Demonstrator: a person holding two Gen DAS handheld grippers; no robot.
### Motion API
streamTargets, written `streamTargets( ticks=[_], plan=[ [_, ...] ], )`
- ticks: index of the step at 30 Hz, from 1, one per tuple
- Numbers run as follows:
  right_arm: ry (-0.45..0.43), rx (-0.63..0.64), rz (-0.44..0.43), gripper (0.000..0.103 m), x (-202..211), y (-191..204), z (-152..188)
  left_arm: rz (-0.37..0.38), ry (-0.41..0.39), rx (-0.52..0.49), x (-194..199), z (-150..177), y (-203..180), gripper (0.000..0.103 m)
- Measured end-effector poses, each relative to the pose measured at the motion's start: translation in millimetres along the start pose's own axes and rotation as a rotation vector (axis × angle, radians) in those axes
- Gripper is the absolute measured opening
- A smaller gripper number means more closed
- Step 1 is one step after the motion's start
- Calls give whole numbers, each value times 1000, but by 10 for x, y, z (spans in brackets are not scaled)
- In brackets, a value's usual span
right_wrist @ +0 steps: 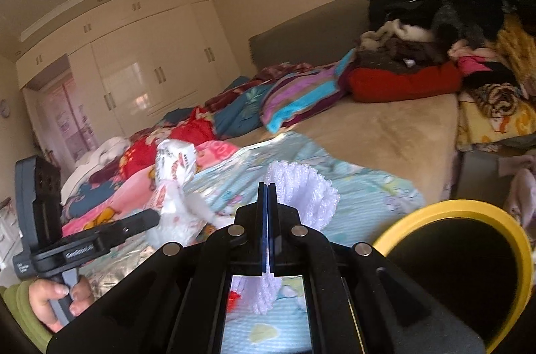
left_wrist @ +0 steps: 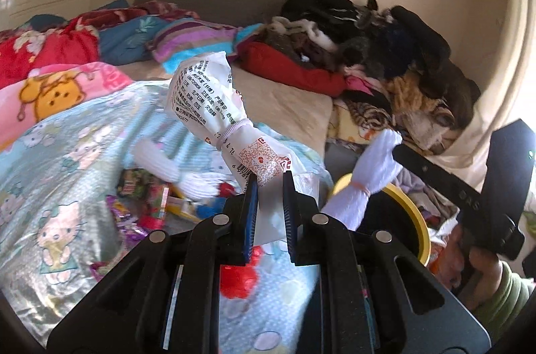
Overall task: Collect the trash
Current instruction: 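Carry both held items over the yellow-rimmed bin and open both grippers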
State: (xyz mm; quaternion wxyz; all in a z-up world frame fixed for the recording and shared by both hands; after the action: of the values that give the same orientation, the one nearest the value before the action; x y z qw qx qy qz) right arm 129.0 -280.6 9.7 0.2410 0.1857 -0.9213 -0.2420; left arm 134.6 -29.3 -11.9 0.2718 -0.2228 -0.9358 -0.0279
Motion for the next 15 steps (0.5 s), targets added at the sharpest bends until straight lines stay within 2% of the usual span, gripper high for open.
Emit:
streamTargets(
  ticks=[15],
  plan=[
    [-94, -68, 142, 1, 459, -643, -194, 125, 38, -105, -339, -42, -734, 9]
  ],
)
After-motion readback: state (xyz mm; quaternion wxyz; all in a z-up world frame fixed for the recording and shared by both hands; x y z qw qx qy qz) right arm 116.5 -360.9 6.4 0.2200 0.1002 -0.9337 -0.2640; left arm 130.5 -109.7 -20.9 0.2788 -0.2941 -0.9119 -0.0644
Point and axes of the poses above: each gripper's, at about its wrist camera, not at the fingertips, and x roughly against the way its jaws point, y to its left, z to its underside, the point moved 2 cm from there along -x, roughly the way its jaws point, and after that the axes turned 15 degrees about -x, right-handed, at the moved point
